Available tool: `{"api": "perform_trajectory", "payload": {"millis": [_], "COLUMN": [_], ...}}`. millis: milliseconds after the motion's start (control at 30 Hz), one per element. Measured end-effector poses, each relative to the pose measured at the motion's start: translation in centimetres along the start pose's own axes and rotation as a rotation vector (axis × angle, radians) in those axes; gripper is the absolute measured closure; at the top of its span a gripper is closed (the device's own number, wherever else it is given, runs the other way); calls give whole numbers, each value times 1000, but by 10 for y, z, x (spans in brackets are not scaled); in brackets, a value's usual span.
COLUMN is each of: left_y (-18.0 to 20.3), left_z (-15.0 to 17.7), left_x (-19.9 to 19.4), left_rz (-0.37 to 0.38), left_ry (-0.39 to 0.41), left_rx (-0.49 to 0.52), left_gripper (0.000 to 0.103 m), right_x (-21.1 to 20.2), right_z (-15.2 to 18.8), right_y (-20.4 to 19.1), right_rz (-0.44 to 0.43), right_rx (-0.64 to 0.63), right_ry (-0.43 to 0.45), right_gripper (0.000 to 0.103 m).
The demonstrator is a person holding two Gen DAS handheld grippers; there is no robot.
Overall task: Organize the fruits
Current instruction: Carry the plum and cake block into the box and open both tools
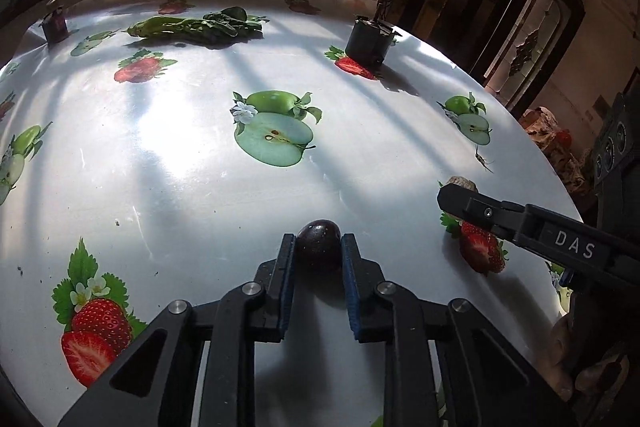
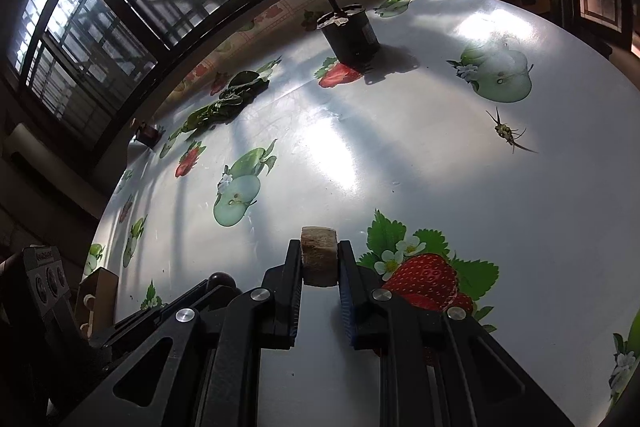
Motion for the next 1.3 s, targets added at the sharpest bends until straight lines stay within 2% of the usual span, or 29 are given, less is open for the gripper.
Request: {"api": "perform_trajectory", "payload": {"millis": [267, 400, 600, 700, 800, 900, 1067, 1167, 1300], "left_y": [-3, 1, -6, -36, -79, -128, -190, -208, -214], "left_z": [-1, -2, 12, 29, 51, 76, 117, 137, 149], "left_x": [-7, -26, -107, -158, -210, -253, -293, -299, -299], "left_rz": [8, 17, -5, -59, -163, -278, -417, -418, -421], "left_ry": [12, 45, 151, 193, 231, 257, 271, 246, 232], "left_rx": [-23, -51, -52, -96, -158, -242, -348, -393, -391], "left_gripper": [82, 82, 82, 82, 82, 82, 82, 82, 82], "right_x": [7, 7, 1, -3, -10, -22, -42, -51, -59], "right_z": [0, 0, 4, 9, 14, 29, 69, 102, 156], "right_y": [-3, -8, -14, -19, -32, -61, -142, -200, -273], "right_rz": [1, 16, 72, 86, 115, 71, -103, -228, -326], "right_rx": [-11, -40, -94, -119, -172, -208, -290, -360, -501], "right_ry": [-11, 10, 63, 77, 98, 92, 23, -39, -102], "right_gripper": [86, 86, 86, 86, 86, 85, 85, 85, 85]}}
Point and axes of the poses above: each gripper's, at about its wrist camera, not at the fingertips, and x roughly the way its jaws point, y to its right, z to its underside, the point moved 7 cm from there along x, roughly the way its jaws point, and after that the axes turned 8 degrees about z, right-handed, at the moved point
